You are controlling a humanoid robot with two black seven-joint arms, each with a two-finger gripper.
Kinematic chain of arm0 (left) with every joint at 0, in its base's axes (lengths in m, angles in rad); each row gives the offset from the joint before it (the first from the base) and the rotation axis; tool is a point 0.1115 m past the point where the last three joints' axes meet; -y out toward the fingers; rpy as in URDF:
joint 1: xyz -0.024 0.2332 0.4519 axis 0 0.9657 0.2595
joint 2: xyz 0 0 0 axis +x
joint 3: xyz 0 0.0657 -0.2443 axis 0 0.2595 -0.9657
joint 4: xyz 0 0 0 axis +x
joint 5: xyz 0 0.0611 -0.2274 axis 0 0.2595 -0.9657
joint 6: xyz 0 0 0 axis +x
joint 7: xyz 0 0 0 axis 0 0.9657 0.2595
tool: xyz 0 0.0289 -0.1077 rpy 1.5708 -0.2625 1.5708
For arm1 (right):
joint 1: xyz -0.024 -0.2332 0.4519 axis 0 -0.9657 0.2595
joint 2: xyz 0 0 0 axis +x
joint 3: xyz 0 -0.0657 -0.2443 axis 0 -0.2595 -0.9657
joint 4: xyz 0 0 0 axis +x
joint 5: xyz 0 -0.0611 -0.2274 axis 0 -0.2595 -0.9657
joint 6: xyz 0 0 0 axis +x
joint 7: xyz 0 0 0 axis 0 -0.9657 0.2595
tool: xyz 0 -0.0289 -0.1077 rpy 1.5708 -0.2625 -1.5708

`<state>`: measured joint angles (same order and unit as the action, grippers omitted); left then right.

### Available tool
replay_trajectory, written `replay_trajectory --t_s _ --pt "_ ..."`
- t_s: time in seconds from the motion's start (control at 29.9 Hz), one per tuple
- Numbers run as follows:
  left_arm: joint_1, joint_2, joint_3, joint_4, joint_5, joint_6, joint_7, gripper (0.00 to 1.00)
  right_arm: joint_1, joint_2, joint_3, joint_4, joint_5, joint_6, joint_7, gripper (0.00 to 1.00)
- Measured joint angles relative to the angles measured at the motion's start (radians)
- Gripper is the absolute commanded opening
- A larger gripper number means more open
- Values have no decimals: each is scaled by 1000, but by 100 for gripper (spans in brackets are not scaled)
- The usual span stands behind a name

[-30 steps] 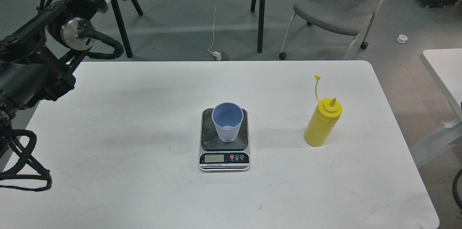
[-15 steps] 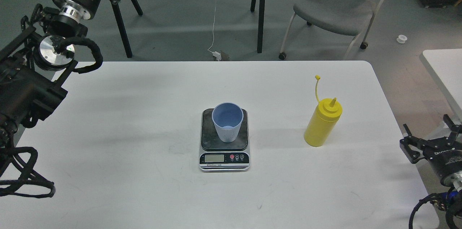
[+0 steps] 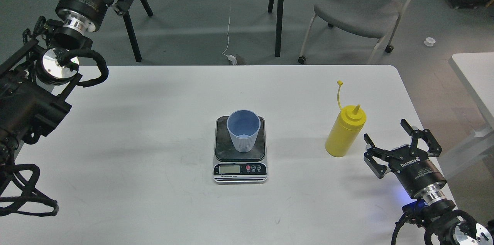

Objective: Pour seasoning into cup on scale with both arms
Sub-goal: 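Move the right gripper to the yellow squeeze bottle and grasp it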

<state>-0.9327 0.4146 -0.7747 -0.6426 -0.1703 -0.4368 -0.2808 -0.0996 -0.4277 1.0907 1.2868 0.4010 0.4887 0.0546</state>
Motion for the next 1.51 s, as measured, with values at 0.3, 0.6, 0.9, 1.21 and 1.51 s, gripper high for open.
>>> replay_trajectory --t_s 0.3,0.6,0.9,1.21,1.51 --pt "0 29 1 -5 -1 0 -1 99 17 125 -8 -65 -49 0 2 100" --pt "0 56 6 -11 3 0 -2 99 49 196 -15 -142 -69 0 8 96" --pt "0 53 11 -11 3 3 -2 99 132 240 -16 -282 -106 0 85 86" --pt "2 53 12 -10 3 4 -3 99 217 318 -19 -389 -108 0 88 98" --pt "1 50 11 -12 3 4 -4 99 274 362 -31 -464 -110 0 141 90"
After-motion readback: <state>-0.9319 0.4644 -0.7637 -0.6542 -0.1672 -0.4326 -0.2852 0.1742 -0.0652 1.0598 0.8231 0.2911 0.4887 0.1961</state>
